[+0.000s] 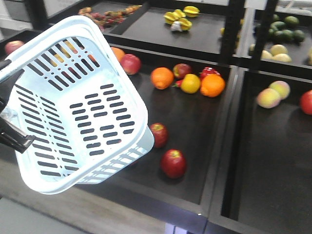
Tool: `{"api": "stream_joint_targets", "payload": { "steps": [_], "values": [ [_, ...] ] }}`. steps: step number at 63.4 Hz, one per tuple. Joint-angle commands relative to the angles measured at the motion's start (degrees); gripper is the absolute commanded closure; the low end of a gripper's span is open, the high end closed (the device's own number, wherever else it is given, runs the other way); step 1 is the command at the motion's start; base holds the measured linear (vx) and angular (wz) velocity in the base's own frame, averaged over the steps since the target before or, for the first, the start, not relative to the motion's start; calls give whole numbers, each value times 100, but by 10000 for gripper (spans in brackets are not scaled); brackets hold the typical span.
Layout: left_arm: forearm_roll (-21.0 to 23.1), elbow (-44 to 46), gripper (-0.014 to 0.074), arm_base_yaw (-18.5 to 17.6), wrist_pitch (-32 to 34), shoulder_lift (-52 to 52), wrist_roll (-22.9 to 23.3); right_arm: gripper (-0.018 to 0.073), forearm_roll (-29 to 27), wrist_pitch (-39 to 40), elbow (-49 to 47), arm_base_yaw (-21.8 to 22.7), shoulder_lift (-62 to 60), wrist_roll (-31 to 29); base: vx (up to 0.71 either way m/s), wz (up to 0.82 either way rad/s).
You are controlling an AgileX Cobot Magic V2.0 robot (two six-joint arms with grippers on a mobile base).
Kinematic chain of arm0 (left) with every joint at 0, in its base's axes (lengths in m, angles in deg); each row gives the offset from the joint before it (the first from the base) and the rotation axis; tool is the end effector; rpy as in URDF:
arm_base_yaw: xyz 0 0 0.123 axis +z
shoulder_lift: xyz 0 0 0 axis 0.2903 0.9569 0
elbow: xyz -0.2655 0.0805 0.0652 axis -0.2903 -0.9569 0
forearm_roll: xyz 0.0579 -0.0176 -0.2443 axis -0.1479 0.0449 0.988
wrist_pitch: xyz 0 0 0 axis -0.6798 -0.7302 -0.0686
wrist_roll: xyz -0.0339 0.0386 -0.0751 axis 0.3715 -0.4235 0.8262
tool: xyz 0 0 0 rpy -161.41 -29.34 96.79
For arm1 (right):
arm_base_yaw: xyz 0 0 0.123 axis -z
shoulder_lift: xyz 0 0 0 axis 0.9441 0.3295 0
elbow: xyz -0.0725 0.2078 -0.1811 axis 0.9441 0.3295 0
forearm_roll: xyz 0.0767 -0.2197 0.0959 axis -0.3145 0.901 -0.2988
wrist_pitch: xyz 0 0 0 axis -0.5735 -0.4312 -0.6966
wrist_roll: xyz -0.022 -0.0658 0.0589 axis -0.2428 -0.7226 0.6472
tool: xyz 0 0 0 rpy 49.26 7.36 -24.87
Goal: Pick three apples into basket with both arms
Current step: 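Drive the base away carrying the basket in the left gripper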
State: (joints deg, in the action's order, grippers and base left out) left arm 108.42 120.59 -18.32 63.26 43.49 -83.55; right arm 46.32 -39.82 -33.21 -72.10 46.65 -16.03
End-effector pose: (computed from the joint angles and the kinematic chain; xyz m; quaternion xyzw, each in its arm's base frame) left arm 0.1659 -0.0774 0.3643 0.3188 0.6372 0.1502 0.6854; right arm 0.0566 0.0014 0.2041 -0.0150 0.6822 0.0011 0.7310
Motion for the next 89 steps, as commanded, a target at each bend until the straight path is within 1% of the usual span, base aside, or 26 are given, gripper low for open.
{"api": "stream_joint_targets", "payload": {
  "steps": [1,48,89],
  "values": [
    [-156,171,604,-11,110,-82,42,568,55,409,84,-5,-64,-27,-13,49],
    [-156,171,604,-11,110,-82,42,568,55,409,84,-5,-64,-27,-14,53],
    [-156,171,604,-11,110,-82,42,568,55,409,84,-5,-64,-27,-10,45]
  ]
}}
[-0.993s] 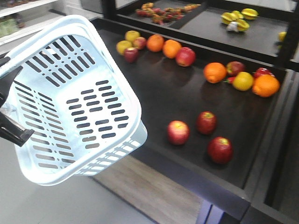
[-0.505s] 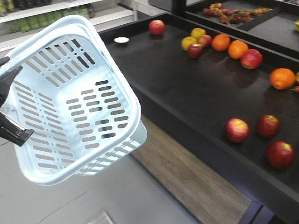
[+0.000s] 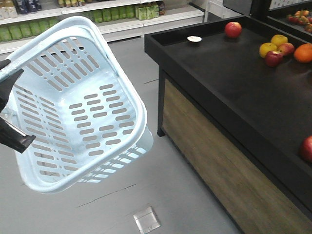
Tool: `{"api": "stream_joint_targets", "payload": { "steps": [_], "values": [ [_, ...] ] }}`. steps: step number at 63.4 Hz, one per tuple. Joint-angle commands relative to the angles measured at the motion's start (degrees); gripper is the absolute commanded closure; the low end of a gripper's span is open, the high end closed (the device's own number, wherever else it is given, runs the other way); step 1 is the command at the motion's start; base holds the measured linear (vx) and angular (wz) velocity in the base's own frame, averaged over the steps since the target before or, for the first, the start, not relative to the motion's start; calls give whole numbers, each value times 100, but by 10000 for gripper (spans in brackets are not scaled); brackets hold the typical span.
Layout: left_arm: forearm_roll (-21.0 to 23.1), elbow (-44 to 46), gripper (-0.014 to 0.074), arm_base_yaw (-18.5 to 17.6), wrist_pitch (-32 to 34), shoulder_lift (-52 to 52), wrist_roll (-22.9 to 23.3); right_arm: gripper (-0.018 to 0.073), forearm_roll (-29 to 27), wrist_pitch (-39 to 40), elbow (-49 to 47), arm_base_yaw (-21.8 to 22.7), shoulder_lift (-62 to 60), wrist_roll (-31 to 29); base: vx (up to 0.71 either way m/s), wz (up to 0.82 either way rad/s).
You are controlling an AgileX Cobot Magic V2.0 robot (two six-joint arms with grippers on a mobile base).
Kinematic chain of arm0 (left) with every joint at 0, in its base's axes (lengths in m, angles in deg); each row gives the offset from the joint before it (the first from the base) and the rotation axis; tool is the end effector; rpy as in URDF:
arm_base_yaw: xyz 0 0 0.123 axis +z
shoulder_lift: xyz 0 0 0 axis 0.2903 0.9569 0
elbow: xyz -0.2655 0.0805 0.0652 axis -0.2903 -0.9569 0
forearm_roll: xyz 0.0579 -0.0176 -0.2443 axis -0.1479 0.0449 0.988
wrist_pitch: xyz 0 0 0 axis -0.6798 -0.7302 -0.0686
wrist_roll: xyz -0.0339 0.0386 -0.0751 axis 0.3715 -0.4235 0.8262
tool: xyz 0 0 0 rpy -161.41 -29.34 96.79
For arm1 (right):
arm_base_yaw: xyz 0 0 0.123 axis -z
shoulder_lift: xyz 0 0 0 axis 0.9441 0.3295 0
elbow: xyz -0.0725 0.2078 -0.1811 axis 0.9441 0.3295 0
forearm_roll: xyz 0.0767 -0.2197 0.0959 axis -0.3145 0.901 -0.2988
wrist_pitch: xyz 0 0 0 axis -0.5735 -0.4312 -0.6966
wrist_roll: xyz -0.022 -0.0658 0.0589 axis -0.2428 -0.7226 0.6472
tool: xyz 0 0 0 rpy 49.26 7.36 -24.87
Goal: Pick three apples into basket with both arms
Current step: 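Drive the base away carrying the basket in the left gripper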
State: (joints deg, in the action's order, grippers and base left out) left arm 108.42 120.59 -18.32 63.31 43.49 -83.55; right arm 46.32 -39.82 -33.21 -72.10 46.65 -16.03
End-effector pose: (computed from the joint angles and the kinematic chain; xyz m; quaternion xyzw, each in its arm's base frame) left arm 0.1660 -0.0774 0.3643 0.3185 0.6373 0.1505 0.6853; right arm 0.0566 0.0014 0.2041 -0.0150 0.6822 0.0011 0.7310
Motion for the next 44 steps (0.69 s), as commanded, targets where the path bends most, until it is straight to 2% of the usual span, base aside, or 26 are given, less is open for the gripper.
{"api": "stream_joint_targets", "payload": {
  "steps": [1,44],
  "values": [
    [-156,171,604,-11,104,-82,42,568,55,409,84,-5,-64,-27,-4,43],
    [-156,171,604,-11,104,-82,42,568,55,409,84,-5,-64,-27,1,43]
  ]
}}
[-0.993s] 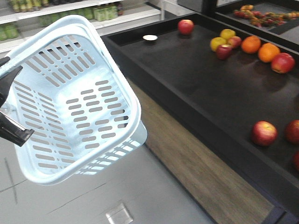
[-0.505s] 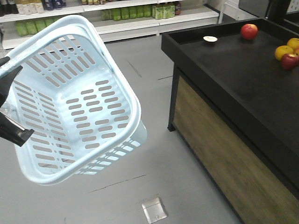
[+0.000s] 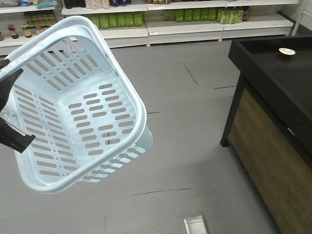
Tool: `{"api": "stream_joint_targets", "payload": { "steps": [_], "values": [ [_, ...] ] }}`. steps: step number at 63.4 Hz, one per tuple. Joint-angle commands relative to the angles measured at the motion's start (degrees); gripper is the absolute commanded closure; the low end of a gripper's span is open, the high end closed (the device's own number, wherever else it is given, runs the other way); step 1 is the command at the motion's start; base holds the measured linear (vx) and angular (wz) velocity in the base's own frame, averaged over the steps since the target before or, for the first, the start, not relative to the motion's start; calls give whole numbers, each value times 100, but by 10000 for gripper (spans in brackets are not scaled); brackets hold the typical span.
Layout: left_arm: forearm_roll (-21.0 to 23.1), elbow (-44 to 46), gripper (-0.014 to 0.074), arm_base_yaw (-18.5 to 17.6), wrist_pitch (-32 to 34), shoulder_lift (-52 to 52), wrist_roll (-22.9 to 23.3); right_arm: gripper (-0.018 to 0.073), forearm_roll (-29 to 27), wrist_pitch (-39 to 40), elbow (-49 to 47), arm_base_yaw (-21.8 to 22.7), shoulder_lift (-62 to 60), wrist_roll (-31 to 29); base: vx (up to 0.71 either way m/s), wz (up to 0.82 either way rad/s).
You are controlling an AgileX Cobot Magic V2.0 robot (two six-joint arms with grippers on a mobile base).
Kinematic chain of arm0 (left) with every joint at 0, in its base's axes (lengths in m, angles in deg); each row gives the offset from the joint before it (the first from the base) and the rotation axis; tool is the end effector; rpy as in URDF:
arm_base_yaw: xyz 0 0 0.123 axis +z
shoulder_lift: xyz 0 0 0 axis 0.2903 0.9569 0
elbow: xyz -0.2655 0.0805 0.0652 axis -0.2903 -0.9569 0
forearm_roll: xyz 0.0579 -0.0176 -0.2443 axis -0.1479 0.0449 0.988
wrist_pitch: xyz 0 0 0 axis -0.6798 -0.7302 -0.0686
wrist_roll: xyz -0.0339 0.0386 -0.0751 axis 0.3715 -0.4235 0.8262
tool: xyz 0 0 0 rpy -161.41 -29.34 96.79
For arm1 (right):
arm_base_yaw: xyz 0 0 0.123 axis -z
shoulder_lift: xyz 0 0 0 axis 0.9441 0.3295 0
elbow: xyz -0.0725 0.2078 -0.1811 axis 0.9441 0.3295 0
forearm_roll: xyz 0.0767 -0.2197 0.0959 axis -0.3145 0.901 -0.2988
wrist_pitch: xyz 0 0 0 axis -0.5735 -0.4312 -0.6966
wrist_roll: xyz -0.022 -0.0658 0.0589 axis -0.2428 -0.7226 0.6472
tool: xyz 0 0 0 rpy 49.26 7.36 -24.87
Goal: Pick three apples into basket with both arms
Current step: 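Drive the base away carrying the basket in the left gripper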
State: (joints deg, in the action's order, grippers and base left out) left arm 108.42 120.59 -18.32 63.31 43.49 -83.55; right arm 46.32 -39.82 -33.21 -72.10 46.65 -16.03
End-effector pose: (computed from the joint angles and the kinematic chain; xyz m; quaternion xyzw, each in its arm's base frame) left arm 0.1660 -0.0774 0.3643 0.3185 0.6373 0.1505 0.6853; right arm 0.0566 0.0014 0.2041 -0.0150 0.6822 0.0011 0.7310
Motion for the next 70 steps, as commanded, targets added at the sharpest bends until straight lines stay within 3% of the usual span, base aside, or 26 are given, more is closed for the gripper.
{"api": "stream_joint_targets", "payload": {
  "steps": [1,70],
  "values": [
    [-156,171,604,-11,104,-82,42,568,55,409,84,-5,-64,-27,5,37],
    [-156,171,604,-11,99,-82,42,568,55,409,84,-5,-64,-27,7,14]
  ]
}}
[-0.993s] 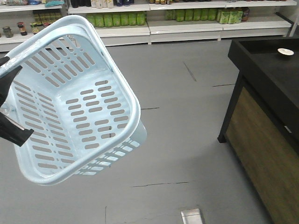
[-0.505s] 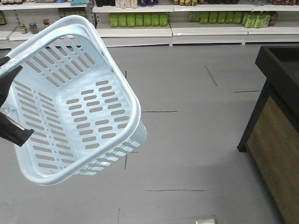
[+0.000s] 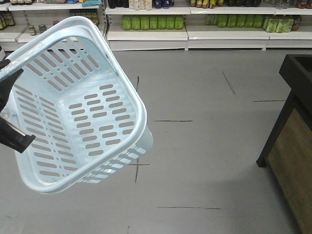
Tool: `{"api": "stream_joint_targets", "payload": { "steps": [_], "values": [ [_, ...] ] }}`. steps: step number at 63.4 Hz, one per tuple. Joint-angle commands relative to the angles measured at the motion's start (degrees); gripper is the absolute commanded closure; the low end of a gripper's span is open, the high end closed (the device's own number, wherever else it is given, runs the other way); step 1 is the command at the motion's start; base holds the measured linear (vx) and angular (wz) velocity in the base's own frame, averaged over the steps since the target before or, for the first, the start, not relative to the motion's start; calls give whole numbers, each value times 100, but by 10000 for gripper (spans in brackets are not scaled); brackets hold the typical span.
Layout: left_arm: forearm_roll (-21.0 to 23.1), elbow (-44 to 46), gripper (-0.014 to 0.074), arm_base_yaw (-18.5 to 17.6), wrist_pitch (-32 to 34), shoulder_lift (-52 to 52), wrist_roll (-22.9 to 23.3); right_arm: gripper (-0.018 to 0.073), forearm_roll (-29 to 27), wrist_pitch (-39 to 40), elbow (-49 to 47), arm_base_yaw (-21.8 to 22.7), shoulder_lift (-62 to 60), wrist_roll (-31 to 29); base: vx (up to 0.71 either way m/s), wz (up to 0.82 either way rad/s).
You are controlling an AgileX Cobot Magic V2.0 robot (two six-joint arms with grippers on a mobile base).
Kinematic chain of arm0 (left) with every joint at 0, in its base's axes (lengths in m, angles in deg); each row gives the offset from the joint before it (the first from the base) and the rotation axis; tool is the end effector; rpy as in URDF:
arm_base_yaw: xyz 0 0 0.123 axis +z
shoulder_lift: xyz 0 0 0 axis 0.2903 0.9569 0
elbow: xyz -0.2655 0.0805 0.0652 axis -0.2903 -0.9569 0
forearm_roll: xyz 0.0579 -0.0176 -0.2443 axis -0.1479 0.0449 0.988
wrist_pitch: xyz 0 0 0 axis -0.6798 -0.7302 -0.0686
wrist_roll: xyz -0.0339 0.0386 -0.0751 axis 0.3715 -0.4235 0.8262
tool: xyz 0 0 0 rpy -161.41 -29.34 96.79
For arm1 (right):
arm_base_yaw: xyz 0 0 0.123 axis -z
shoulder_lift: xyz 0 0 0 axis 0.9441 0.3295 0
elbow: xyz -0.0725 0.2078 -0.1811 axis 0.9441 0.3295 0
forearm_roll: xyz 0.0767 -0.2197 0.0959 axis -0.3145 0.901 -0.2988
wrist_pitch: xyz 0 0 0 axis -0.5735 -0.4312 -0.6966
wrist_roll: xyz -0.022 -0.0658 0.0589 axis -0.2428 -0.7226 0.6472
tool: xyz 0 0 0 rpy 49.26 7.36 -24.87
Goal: Pick three apples into basket with both arms
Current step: 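Drive the base away carrying the basket in the left gripper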
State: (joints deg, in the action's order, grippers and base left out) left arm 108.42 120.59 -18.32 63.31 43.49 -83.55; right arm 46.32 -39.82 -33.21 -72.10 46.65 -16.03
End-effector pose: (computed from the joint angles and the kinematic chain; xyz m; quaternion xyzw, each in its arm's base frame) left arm 0.1660 -0.0774 0.3643 0.3185 0.6373 0.1505 0.6853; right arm 0.0566 0.0014 0.2041 -0.0150 0.6822 0.0011 0.7310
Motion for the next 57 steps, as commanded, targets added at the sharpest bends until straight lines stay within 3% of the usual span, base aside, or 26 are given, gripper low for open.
{"api": "stream_joint_targets", "payload": {
  "steps": [1,57],
  "values": [
    [-156,171,604,-11,99,-82,42,568,55,409,84,-5,-64,-27,11,2],
    [-156,171,604,-11,99,-82,42,568,55,409,84,-5,-64,-27,16,-6]
  ]
}}
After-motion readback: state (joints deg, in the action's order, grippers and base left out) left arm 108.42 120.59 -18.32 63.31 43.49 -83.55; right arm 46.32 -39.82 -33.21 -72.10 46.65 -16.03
